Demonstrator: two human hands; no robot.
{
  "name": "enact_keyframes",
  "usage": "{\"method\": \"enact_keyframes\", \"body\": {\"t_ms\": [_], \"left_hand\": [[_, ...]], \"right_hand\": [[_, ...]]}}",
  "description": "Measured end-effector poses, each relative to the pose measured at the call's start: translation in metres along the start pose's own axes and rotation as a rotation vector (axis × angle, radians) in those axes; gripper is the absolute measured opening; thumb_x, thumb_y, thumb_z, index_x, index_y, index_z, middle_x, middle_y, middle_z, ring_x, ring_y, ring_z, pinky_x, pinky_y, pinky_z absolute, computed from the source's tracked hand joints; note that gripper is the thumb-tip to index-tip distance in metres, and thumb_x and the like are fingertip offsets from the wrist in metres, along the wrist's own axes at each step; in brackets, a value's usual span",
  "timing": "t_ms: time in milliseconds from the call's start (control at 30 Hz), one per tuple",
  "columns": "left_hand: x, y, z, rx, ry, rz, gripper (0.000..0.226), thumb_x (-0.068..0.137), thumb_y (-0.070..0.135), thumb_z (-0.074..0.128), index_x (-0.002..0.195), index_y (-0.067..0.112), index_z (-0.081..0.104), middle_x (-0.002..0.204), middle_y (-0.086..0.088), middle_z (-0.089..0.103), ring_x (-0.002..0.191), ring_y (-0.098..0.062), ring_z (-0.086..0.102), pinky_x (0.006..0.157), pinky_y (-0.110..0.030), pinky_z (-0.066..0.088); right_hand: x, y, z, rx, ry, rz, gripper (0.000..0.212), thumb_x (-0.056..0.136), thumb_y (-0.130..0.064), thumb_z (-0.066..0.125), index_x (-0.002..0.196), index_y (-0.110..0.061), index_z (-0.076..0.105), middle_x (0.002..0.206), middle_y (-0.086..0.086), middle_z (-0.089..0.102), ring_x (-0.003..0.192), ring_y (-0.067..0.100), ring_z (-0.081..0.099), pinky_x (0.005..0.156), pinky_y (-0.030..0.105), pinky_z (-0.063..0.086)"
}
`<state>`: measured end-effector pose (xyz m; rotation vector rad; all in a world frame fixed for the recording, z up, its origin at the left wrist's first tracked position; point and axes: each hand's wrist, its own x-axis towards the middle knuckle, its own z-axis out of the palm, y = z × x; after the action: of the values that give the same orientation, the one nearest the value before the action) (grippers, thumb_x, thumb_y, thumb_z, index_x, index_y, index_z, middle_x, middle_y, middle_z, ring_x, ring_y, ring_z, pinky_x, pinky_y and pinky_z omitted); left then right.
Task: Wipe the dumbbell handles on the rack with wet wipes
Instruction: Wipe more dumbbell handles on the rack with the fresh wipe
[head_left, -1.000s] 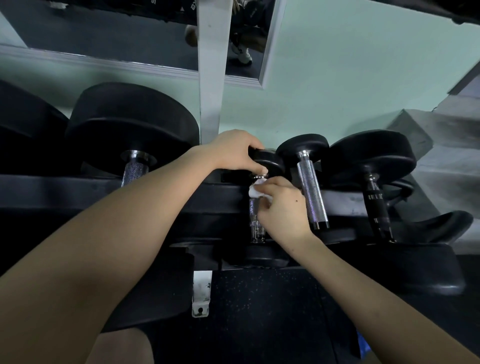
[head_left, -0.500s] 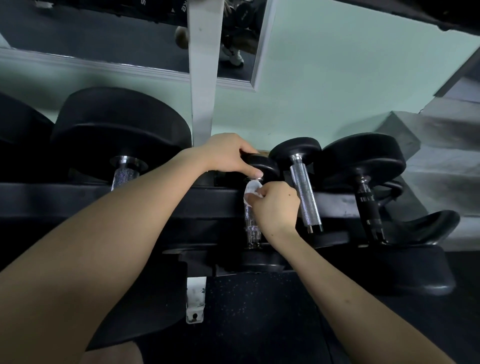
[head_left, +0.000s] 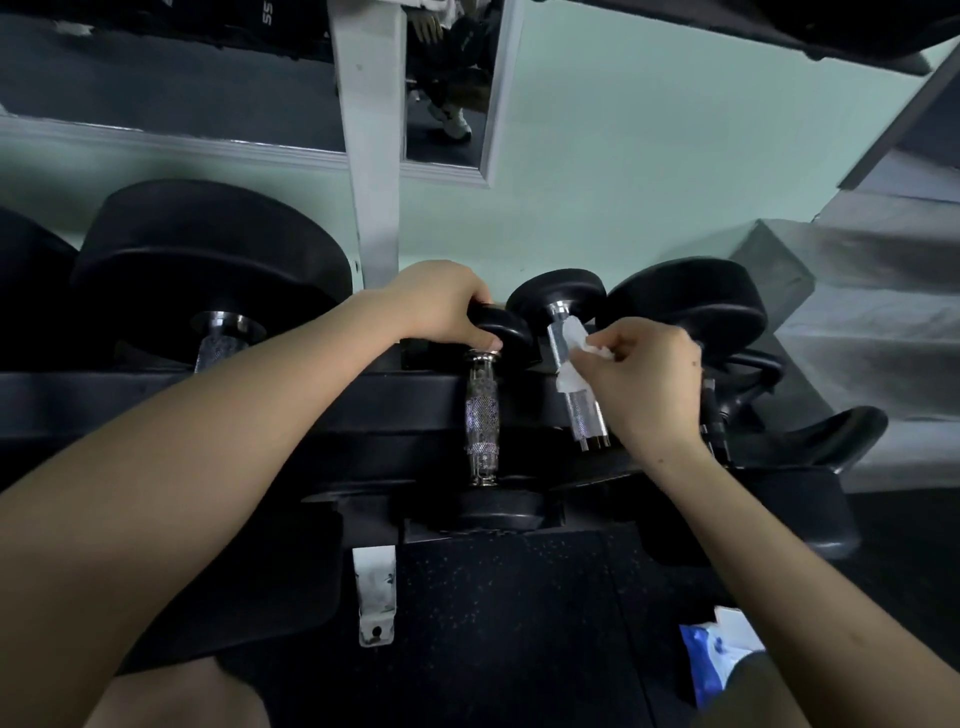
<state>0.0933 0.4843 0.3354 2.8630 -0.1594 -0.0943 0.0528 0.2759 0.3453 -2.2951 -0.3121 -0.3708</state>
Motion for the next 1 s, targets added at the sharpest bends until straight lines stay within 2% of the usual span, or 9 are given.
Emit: {"method": "enact_keyframes", "body": {"t_ms": [133, 200, 367, 500, 600, 700, 767, 900, 1000], "left_hand": [[0.011, 0.023, -0.001, 0.093, -0.044, -0.042, 0.048, 0.072, 0.059, 0.067, 0.103, 0.022, 0.064, 0.097, 0.0, 0.066, 0.093, -0.023, 0.06, 0.07, -0.027, 0.04], [0.016, 0.03, 0.001, 0.155, -0.062, -0.057, 0.056, 0.071, 0.059, 0.068, 0.11, 0.02, 0.058, 0.107, 0.001, 0.062, 0.101, -0.024, 0.058, 0.073, -0.028, 0.039], [0.016, 0.036, 0.01, 0.335, -0.056, -0.028, 0.053, 0.077, 0.058, 0.062, 0.105, 0.013, 0.056, 0.101, -0.006, 0.063, 0.096, -0.028, 0.059, 0.067, -0.03, 0.039], [0.001, 0.022, 0.02, 0.061, 0.18, 0.041, 0.036, 0.078, 0.043, 0.07, 0.098, 0.014, 0.062, 0.091, -0.003, 0.067, 0.089, -0.024, 0.06, 0.063, -0.026, 0.028], [-0.009, 0.016, 0.02, -0.12, 0.327, 0.063, 0.031, 0.072, 0.038, 0.077, 0.083, 0.013, 0.062, 0.064, 0.012, 0.052, 0.068, -0.013, 0.05, 0.054, -0.027, 0.023], [-0.013, 0.001, 0.033, -0.329, 0.376, 0.016, 0.034, 0.068, 0.033, 0.081, 0.076, 0.01, 0.058, 0.062, 0.007, 0.051, 0.064, -0.014, 0.05, 0.057, -0.026, 0.035], [-0.014, -0.014, 0.044, -0.551, 0.36, -0.025, 0.029, 0.068, 0.022, 0.083, 0.08, 0.008, 0.06, 0.071, 0.001, 0.058, 0.07, -0.014, 0.054, 0.066, -0.03, 0.043], [-0.022, -0.028, 0.044, -0.774, 0.186, -0.08, 0.026, 0.073, 0.017, 0.078, 0.079, 0.016, 0.053, 0.074, 0.008, 0.056, 0.069, -0.004, 0.052, 0.065, -0.015, 0.042], [-0.022, -0.032, 0.038, -0.87, 0.091, -0.126, 0.029, 0.073, 0.014, 0.078, 0.078, 0.016, 0.05, 0.072, 0.009, 0.055, 0.07, -0.005, 0.052, 0.068, -0.018, 0.041]], "right_hand": [[0.002, 0.003, -0.014, 0.093, -0.067, -0.008, 0.012, 0.077, -0.009, 0.073, 0.071, 0.0, 0.067, 0.067, 0.012, 0.067, 0.066, 0.027, 0.063, 0.062, 0.032, 0.05], [0.004, 0.008, -0.014, 0.118, -0.102, -0.001, 0.013, 0.076, -0.01, 0.074, 0.071, -0.001, 0.066, 0.067, 0.014, 0.066, 0.061, 0.026, 0.059, 0.058, 0.029, 0.046], [-0.003, 0.019, -0.007, 0.166, -0.175, 0.037, 0.018, 0.077, -0.013, 0.075, 0.07, 0.0, 0.064, 0.057, 0.008, 0.057, 0.05, 0.011, 0.043, 0.052, 0.022, 0.034], [-0.008, 0.021, 0.002, 0.187, -0.198, 0.036, 0.027, 0.08, -0.022, 0.072, 0.07, 0.002, 0.064, 0.058, 0.012, 0.058, 0.053, 0.015, 0.047, 0.054, 0.025, 0.037], [-0.004, 0.015, 0.008, 0.203, -0.21, 0.066, 0.023, 0.078, -0.025, 0.073, 0.065, -0.007, 0.068, 0.052, -0.004, 0.055, 0.051, 0.006, 0.048, 0.049, 0.013, 0.033], [-0.004, 0.008, 0.023, 0.053, -0.203, 0.017, 0.017, 0.08, -0.03, 0.071, 0.073, -0.015, 0.074, 0.079, 0.0, 0.065, 0.077, 0.011, 0.058, 0.061, 0.017, 0.038], [-0.002, 0.005, 0.037, -0.051, -0.178, -0.014, 0.015, 0.084, -0.032, 0.068, 0.079, -0.02, 0.075, 0.099, 0.003, 0.061, 0.093, 0.02, 0.056, 0.071, 0.024, 0.037], [0.001, 0.001, 0.059, 0.019, -0.29, 0.033, 0.036, 0.091, -0.031, 0.058, 0.06, -0.013, 0.061, 0.066, 0.009, 0.06, 0.06, 0.023, 0.054, 0.061, 0.032, 0.044], [0.002, -0.005, 0.074, 0.104, -0.246, 0.101, 0.014, 0.089, -0.016, 0.061, 0.097, -0.009, 0.07, 0.087, 0.008, 0.07, 0.082, 0.02, 0.064, 0.07, 0.024, 0.045]]}}
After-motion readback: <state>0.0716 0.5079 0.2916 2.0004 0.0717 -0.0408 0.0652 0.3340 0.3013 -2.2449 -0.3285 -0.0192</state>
